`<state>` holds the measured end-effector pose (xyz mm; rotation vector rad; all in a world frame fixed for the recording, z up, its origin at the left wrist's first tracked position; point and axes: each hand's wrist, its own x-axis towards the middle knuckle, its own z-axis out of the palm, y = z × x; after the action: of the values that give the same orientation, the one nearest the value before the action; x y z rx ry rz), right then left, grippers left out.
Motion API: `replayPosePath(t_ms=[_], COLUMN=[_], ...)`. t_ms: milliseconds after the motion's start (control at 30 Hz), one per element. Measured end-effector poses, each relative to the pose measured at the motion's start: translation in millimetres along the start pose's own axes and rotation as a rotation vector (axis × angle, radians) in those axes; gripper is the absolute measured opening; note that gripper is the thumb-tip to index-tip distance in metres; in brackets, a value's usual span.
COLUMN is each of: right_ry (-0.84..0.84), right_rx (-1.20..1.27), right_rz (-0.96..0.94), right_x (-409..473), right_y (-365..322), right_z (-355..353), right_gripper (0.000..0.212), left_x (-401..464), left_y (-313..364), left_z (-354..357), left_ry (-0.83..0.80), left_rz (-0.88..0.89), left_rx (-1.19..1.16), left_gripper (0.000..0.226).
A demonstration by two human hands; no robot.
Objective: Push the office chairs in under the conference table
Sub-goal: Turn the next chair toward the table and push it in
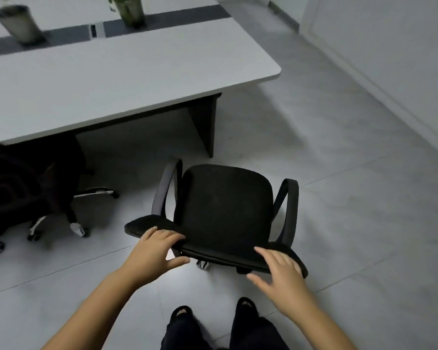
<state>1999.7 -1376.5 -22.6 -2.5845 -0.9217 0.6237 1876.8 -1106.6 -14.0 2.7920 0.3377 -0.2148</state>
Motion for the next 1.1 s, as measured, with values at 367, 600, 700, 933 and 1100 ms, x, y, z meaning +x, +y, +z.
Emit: replayPosePath(t_ms=[367,600,700,933,1100], right_ry=[0.136,0.109,0.117,0.172,0.228], right_rx=[-0.292,-0.332,-0.34,-0.272,-0.247], right_rz=[-0.366,-0.508,-0.586,-0.715,-0.778], right_x=[33.7,74.7,98.6,162.5,210.8], right_y=[43.2,60.3,57.5,23.1,-10.2], right_z=[12.8,-14.4,-23.4,-29.0,-24.1], right_gripper=[0.039,0.036,0.035,0.035,0.033], left_x=[6.9,3.7,7.1,24.4,40.4], left_y=[18.9,24.1,22.2,-12.1,-57.3], left_z=[33.4,47.6,47.3,30.5,15.1], left_ry=[0.093,0.196,0.255,0.367,0.411], left_rz=[-0.309,-0.287,-0.309,-0.405,-0.439], left_rx=[0.202,0.227,0.236,0.208,0.24], left_gripper=[0.027,0.038,0.052,0.072,0.072])
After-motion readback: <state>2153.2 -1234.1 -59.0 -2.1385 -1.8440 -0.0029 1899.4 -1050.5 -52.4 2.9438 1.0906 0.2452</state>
